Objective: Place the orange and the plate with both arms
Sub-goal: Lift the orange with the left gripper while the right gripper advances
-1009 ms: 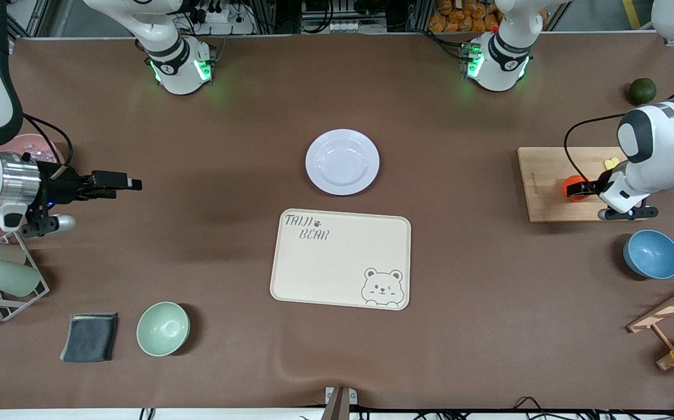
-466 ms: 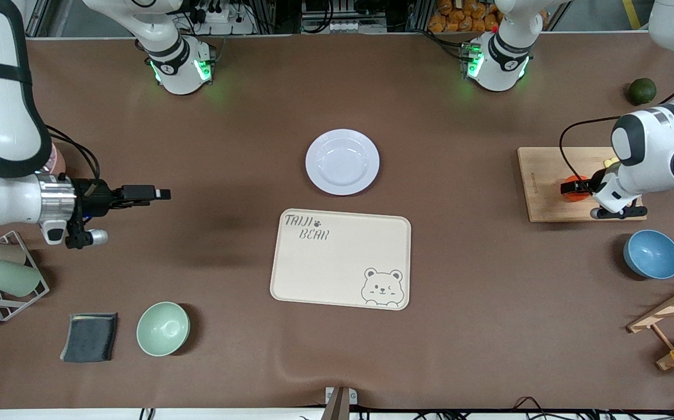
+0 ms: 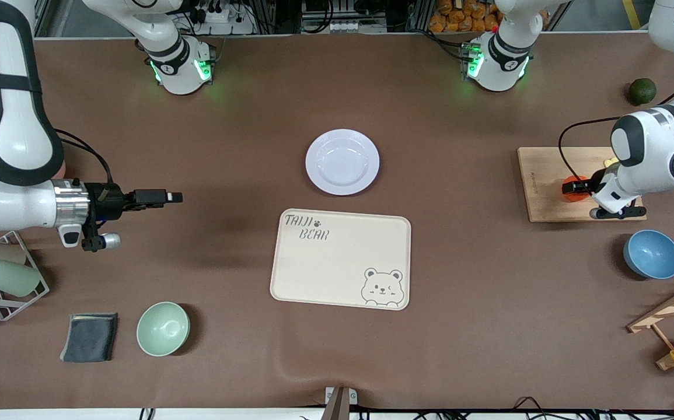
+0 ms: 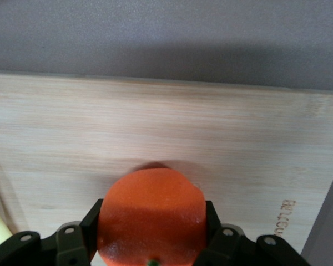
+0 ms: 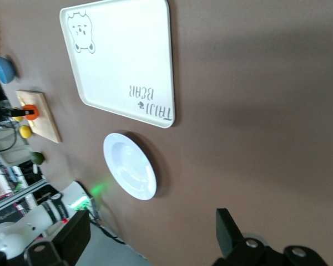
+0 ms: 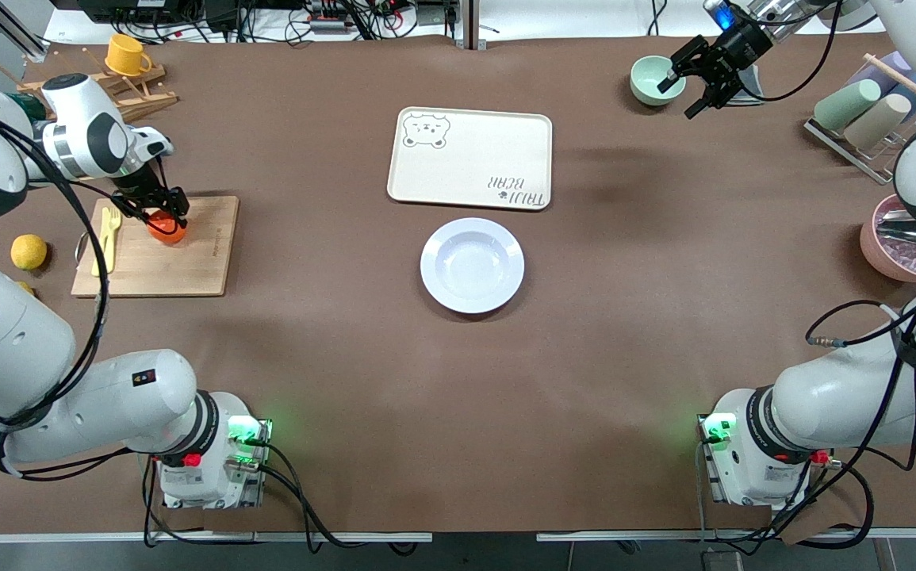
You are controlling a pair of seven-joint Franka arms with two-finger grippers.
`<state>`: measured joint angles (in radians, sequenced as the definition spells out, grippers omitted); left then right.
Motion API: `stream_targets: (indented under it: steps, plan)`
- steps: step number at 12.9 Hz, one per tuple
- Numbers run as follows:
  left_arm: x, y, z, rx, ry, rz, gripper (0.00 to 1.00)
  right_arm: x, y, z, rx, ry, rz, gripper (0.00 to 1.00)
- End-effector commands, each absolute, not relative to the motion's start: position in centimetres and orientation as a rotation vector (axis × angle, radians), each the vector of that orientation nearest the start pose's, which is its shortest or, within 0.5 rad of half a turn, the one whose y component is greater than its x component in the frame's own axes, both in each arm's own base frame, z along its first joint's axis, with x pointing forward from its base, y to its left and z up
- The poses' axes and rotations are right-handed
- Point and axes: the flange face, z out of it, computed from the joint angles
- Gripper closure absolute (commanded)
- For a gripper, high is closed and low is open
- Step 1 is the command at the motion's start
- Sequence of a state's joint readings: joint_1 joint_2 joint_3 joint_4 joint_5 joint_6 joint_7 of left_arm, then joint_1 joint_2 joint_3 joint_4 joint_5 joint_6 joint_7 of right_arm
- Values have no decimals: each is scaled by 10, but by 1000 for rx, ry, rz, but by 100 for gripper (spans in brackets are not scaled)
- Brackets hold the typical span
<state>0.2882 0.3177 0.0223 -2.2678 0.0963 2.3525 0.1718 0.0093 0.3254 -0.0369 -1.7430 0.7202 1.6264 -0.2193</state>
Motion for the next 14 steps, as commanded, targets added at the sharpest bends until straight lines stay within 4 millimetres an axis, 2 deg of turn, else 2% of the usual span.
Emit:
stream_targets:
  steps: [1, 2, 3, 6, 9, 11, 13, 14]
  plan:
    - [495, 154, 215, -3099, -34, 369, 96, 600, 53, 371, -2334, 54, 419, 0]
    - [504, 147, 232, -3100, -8, 351, 96, 601, 54, 371, -2335, 53, 414, 0]
    - [516, 131, 250, -3109, 16, 339, 96, 601, 54, 370, -2336, 54, 414, 0]
    - [559, 61, 294, -3182, 56, 359, 100, 601, 54, 369, -2336, 55, 414, 0]
    - [585, -41, 334, -3213, -101, 407, 100, 593, 58, 349, -2256, 60, 393, 0]
    - [580, -107, 343, -3188, -220, 454, 100, 591, 66, 340, -2265, 47, 371, 0]
    - [563, -176, 344, -3161, -299, 475, 100, 591, 73, 339, -2254, 48, 369, 0]
    - [554, -210, 340, -3166, -362, 513, 100, 590, 76, 333, -2252, 52, 380, 0]
